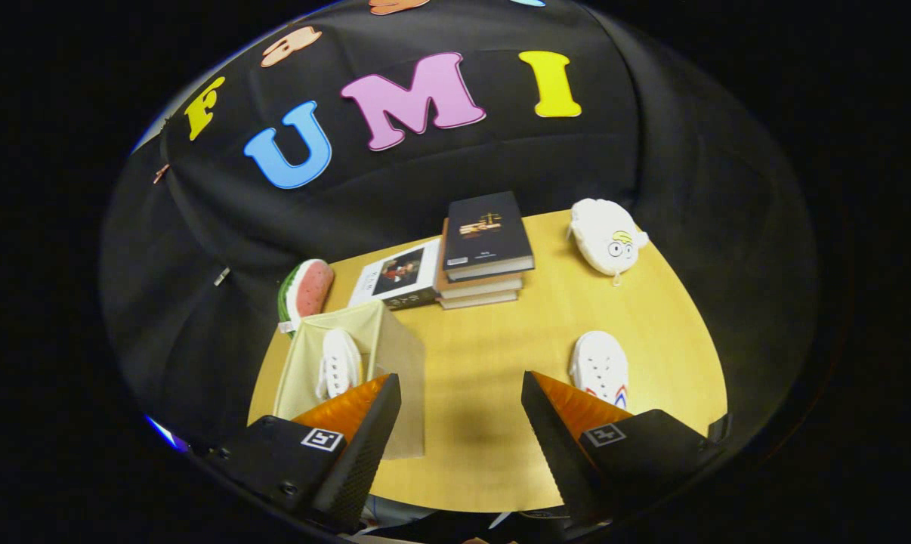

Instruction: Open the storage box then place both shoes into the box .Put the left shoe in first, then the right shoe, with the right side of both shoes facing outward in a uniform manner.

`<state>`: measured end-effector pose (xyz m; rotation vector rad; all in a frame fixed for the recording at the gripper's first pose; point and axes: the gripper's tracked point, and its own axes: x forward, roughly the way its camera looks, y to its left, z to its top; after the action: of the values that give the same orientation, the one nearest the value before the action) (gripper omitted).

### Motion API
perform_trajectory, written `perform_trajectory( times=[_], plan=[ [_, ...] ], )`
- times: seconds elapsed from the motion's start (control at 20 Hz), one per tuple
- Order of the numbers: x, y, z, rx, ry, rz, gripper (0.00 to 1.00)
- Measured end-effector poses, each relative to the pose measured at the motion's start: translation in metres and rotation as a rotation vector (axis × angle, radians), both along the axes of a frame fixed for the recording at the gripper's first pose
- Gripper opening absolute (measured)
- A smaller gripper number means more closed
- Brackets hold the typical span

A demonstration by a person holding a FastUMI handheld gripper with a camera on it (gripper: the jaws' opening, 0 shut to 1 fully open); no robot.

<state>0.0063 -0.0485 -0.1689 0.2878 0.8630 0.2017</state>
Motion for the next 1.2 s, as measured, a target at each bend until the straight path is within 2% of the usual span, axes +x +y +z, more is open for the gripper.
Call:
perform_trajectory(
  times=[0.25, 0.45, 0.8, 1.0, 1.2],
  plan=[
    [-0.005, -0.078, -0.043, -0.051, 0.062, -0.045, 0.99],
    [-0.015, -0.116, -0.078, -0.088, 0.107, -0.016, 0.99],
    [-0.039, -0.150, -0.152, -0.173, 0.210, 0.117, 0.99],
    [-0.041, -0.156, -0.185, -0.185, 0.272, 0.144, 0.99],
    [-0.027, -0.157, -0.206, -0.178, 0.296, 0.139, 0.99]
  ],
)
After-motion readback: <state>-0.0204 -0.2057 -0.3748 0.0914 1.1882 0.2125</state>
